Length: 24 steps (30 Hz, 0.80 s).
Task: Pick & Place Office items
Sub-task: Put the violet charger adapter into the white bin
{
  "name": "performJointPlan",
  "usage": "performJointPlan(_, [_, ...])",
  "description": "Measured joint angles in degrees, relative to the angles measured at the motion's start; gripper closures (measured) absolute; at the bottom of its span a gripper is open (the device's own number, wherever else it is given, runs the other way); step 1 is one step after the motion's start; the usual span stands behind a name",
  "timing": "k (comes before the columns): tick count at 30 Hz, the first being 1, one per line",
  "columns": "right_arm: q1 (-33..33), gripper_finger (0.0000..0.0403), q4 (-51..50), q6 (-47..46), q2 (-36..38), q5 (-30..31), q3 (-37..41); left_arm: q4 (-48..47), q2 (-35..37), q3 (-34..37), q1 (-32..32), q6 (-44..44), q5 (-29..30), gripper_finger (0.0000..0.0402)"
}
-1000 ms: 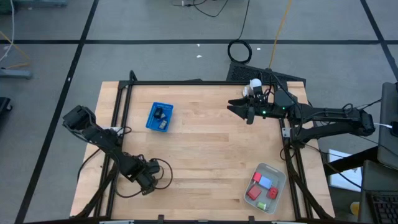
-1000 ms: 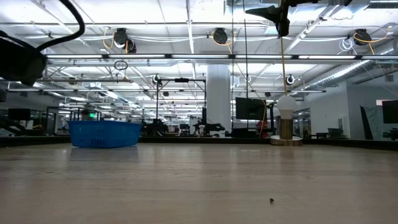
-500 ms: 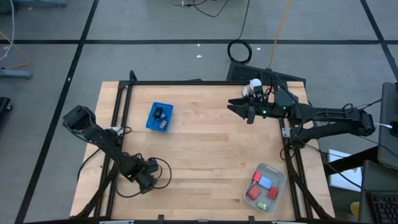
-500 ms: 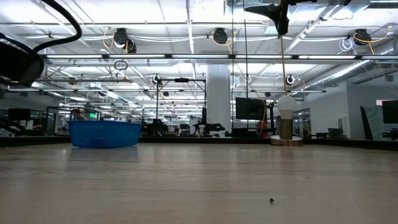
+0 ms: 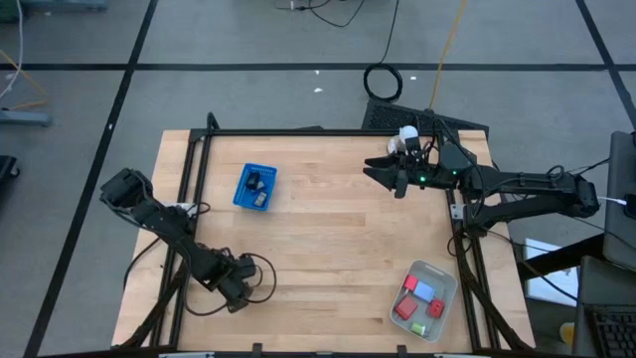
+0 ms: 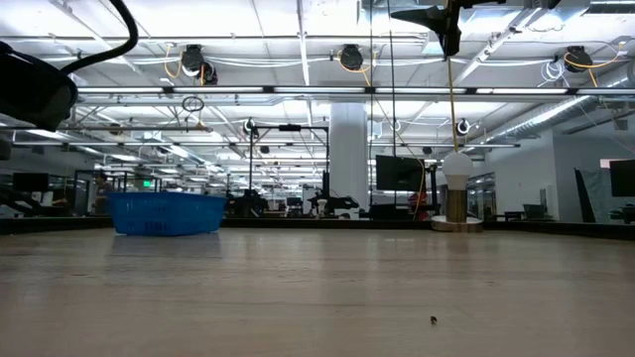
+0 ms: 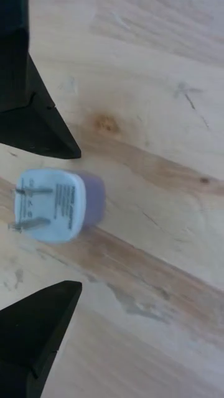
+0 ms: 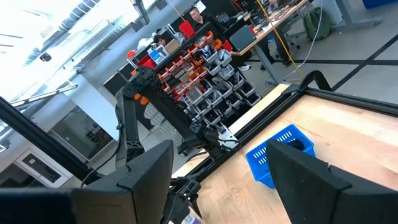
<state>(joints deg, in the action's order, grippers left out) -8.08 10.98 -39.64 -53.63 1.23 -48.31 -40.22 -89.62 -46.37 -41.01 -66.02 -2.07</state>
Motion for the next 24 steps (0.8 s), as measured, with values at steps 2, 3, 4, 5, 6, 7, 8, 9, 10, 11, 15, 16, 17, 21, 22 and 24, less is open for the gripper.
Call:
performJointPlan(2, [0.0,0.0151,0.0,0.0,0.0,0.0,0.0,0.5,0.0,0.0,0.0,0.1,0.0,0.0062])
performJointPlan(3, [0.0,0.0151,0.0,0.0,0.0,0.0,0.0,0.5,0.0,0.0,0.0,0.1,0.0,0.0062])
performJointPlan(4, [0.0,0.0151,0.0,-0.1,0.0,0.0,0.0,0.4,0.0,0.0,0.0,0.1,0.0,0.0062])
performJointPlan(5, [0.0,0.0151,0.0,-0.1,0.0,0.0,0.0,0.4,0.0,0.0,0.0,0.1,0.0,0.0062])
performJointPlan(6, [0.0,0.0151,0.0,-0.1,0.0,0.0,0.0,0.4,0.0,0.0,0.0,0.1,0.0,0.0062])
performJointPlan(7, [0.0,0.0151,0.0,-0.1,0.0,0.0,0.0,0.4,0.0,0.0,0.0,0.2,0.0,0.0062])
performJointPlan(8, [0.0,0.0151,0.0,0.0,0.0,0.0,0.0,0.4,0.1,0.0,0.0,0.3,0.0,0.0062])
performJointPlan(9, [0.0,0.0151,0.0,0.0,0.0,0.0,0.0,0.4,0.1,0.0,0.0,0.3,-0.1,0.0062])
performJointPlan(10, [0.0,0.0151,0.0,0.0,0.0,0.0,0.0,0.4,0.1,0.0,0.0,0.3,-0.3,0.0062])
performJointPlan(11, [0.0,0.0151,0.0,0.0,0.0,0.0,0.0,0.4,0.1,0.0,0.0,0.3,-0.4,0.0062])
performJointPlan(15, [0.0,0.0151,0.0,0.0,0.0,0.0,0.0,0.6,0.1,0.0,0.0,0.5,-0.4,0.0075])
performJointPlan(16, [0.0,0.0151,0.0,0.0,0.0,0.0,0.0,0.9,0.1,0.0,0.0,0.8,-0.5,0.0083])
performJointPlan(17, [0.0,0.0151,0.0,0.0,0.0,0.0,0.0,1.3,0.1,0.0,0.0,1.1,-0.7,0.0093])
performJointPlan(21, [0.0,0.0151,0.0,0.0,0.0,0.0,0.0,1.8,0.1,0.0,0.0,1.7,-0.9,0.0144])
performJointPlan(22, [0.0,0.0151,0.0,0.0,0.0,0.0,0.0,1.9,0.1,0.0,0.0,1.8,-0.9,0.0157])
performJointPlan(24, [0.0,0.0151,0.0,0.0,0.0,0.0,0.0,2.7,0.1,0.0,0.0,1.8,-0.9,0.0185])
